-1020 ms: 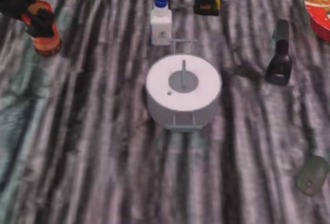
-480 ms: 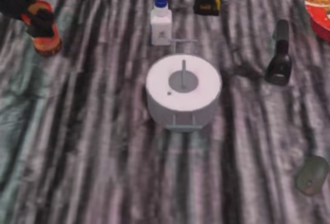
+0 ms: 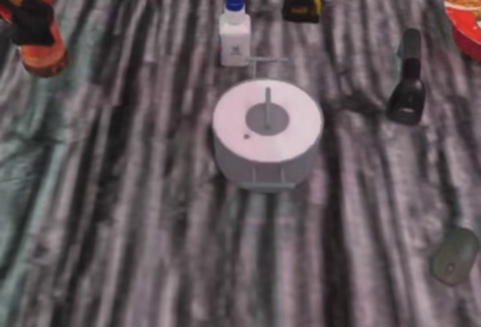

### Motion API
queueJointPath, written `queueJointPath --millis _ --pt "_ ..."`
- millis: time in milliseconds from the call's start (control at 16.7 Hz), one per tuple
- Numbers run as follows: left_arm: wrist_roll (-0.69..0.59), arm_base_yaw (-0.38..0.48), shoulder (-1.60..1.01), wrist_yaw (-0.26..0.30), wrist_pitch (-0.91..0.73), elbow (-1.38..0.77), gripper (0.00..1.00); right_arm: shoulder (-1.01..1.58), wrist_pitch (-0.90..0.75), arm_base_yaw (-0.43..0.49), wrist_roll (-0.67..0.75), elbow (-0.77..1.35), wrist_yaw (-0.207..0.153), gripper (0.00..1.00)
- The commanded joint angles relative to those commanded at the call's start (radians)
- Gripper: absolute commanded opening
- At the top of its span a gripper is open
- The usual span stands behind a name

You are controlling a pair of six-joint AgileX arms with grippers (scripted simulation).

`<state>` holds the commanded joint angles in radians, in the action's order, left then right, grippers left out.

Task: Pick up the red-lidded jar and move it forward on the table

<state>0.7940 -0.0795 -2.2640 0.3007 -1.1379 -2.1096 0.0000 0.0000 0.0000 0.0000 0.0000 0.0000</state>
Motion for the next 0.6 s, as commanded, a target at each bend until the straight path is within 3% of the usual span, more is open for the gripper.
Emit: queueJointPath --millis 240,600 --pt "0.007 -0.014 0.157 0.0 -0.004 0.157 0.0 0.0 0.0 0.0 0.0 0.0 0.0 1.0" --pt "0.007 -0.009 0.169 -0.001 -0.003 0.17 0.0 0.0 0.0 0.0 0.0 0.0 0.0 1.0"
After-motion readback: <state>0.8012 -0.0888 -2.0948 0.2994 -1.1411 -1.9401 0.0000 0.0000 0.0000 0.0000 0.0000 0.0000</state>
